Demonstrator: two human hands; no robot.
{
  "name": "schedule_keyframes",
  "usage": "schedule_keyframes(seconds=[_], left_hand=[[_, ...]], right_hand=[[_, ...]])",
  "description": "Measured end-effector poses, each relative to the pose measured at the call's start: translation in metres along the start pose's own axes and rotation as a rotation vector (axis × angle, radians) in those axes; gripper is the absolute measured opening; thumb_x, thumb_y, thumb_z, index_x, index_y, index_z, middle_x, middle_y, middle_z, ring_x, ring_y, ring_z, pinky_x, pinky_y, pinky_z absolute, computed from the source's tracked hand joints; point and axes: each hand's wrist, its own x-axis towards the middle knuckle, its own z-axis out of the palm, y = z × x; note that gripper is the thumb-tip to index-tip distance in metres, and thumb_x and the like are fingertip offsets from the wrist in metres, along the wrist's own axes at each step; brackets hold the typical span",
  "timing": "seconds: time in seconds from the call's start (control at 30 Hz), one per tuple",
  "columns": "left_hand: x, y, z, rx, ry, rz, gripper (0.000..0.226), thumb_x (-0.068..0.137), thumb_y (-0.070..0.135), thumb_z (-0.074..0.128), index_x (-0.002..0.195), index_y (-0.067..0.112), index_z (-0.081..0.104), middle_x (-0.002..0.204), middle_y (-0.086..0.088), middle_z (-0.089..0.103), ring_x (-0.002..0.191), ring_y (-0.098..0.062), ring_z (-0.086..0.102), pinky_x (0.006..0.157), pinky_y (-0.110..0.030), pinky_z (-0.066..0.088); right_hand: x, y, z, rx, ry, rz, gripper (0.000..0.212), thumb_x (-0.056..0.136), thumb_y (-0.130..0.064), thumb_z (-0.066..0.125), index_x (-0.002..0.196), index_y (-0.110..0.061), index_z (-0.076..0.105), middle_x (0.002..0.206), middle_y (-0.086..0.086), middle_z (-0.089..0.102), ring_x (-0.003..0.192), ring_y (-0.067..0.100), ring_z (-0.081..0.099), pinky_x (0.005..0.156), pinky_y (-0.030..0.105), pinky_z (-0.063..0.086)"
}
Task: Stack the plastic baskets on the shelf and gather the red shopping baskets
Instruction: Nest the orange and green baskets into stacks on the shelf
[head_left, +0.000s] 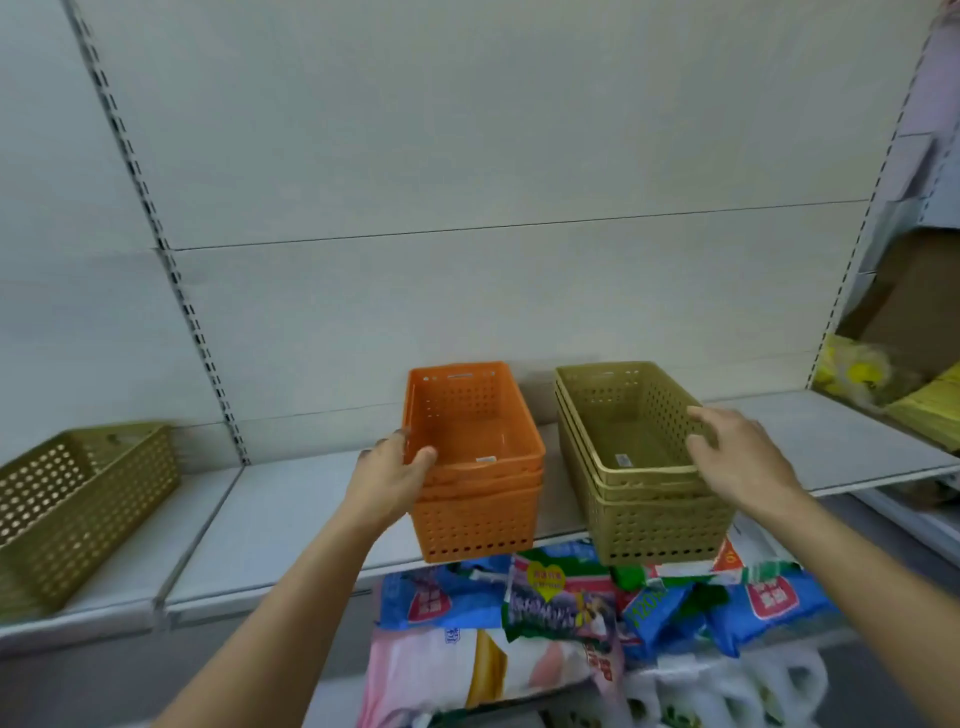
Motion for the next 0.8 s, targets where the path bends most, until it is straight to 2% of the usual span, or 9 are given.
schedule_keyframes(seconds=[0.1, 0.17, 0.27, 0.33, 0.4, 0.5, 0.63, 0.8], left_hand=[[-0.042, -0.008, 0.0, 0.126, 0.057, 0.108, 0.054, 0.095, 0.049, 0.042, 0.137, 0.017, 0.049, 0.133, -0.005, 0.06, 0.124, -0.026, 0.052, 0.103, -0.045, 0.044], [-0.076, -0.012, -0.001, 0.13, 0.106, 0.161, 0.052, 0.097, 0.047, 0.044, 0.141, 0.02, 0.045, 0.141, -0.002, 0.053, 0.131, -0.021, 0.045, 0.107, -0.037, 0.038], [-0.131, -0.02, -0.007, 0.135, 0.151, 0.247, 0.048, 0.097, 0.048, 0.044, 0.139, 0.024, 0.047, 0.137, 0.001, 0.056, 0.126, -0.017, 0.049, 0.102, -0.031, 0.038], [-0.162, -0.03, -0.015, 0.165, 0.162, 0.266, 0.055, 0.093, 0.055, 0.038, 0.136, 0.023, 0.05, 0.132, 0.001, 0.06, 0.122, -0.018, 0.054, 0.099, -0.033, 0.042], [-0.185, -0.046, -0.025, 0.179, 0.177, 0.245, 0.061, 0.088, 0.058, 0.033, 0.135, 0.023, 0.052, 0.129, 0.001, 0.062, 0.118, -0.017, 0.057, 0.096, -0.032, 0.046], [-0.211, -0.073, -0.046, 0.179, 0.221, 0.189, 0.058, 0.088, 0.058, 0.036, 0.134, 0.026, 0.052, 0.128, 0.006, 0.063, 0.115, -0.013, 0.059, 0.092, -0.029, 0.046], [-0.232, -0.119, -0.084, 0.161, 0.279, 0.128, 0.047, 0.091, 0.047, 0.046, 0.132, 0.024, 0.055, 0.125, 0.006, 0.065, 0.114, -0.012, 0.06, 0.094, -0.031, 0.047], [-0.242, -0.185, -0.158, 0.158, 0.335, 0.072, 0.046, 0.09, 0.044, 0.048, 0.13, 0.024, 0.056, 0.123, 0.008, 0.065, 0.114, -0.01, 0.059, 0.098, -0.03, 0.046]], right_hand=[[-0.041, -0.023, 0.011, 0.023, 0.041, -0.152, 0.042, 0.093, -0.018, 0.048, 0.135, -0.016, 0.05, 0.145, 0.005, 0.047, 0.133, 0.024, 0.04, 0.107, 0.04, 0.033], [-0.073, -0.038, 0.022, 0.078, 0.056, -0.274, 0.042, 0.091, -0.017, 0.053, 0.133, -0.014, 0.052, 0.14, 0.006, 0.052, 0.13, 0.023, 0.044, 0.108, 0.037, 0.032], [-0.123, -0.061, 0.042, 0.141, 0.013, -0.42, 0.042, 0.089, -0.019, 0.057, 0.131, -0.016, 0.053, 0.135, 0.002, 0.056, 0.126, 0.021, 0.049, 0.106, 0.037, 0.038], [-0.155, -0.078, 0.055, 0.146, -0.025, -0.467, 0.042, 0.091, -0.022, 0.057, 0.132, -0.017, 0.054, 0.135, -0.001, 0.056, 0.124, 0.018, 0.05, 0.103, 0.034, 0.039], [-0.182, -0.095, 0.068, 0.161, -0.07, -0.49, 0.041, 0.091, -0.024, 0.056, 0.131, -0.017, 0.055, 0.134, -0.001, 0.057, 0.123, 0.017, 0.051, 0.101, 0.03, 0.038], [-0.213, -0.125, 0.087, 0.212, -0.141, -0.514, 0.041, 0.09, -0.029, 0.054, 0.13, -0.018, 0.056, 0.132, -0.002, 0.059, 0.121, 0.017, 0.053, 0.098, 0.029, 0.039], [-0.241, -0.178, 0.115, 0.25, -0.212, -0.559, 0.04, 0.091, -0.026, 0.054, 0.13, -0.02, 0.055, 0.133, -0.002, 0.058, 0.122, 0.018, 0.053, 0.099, 0.036, 0.043], [-0.264, -0.265, 0.166, 0.27, -0.285, -0.608, 0.041, 0.091, -0.028, 0.053, 0.132, -0.025, 0.052, 0.132, -0.003, 0.057, 0.12, 0.018, 0.054, 0.097, 0.036, 0.044]])
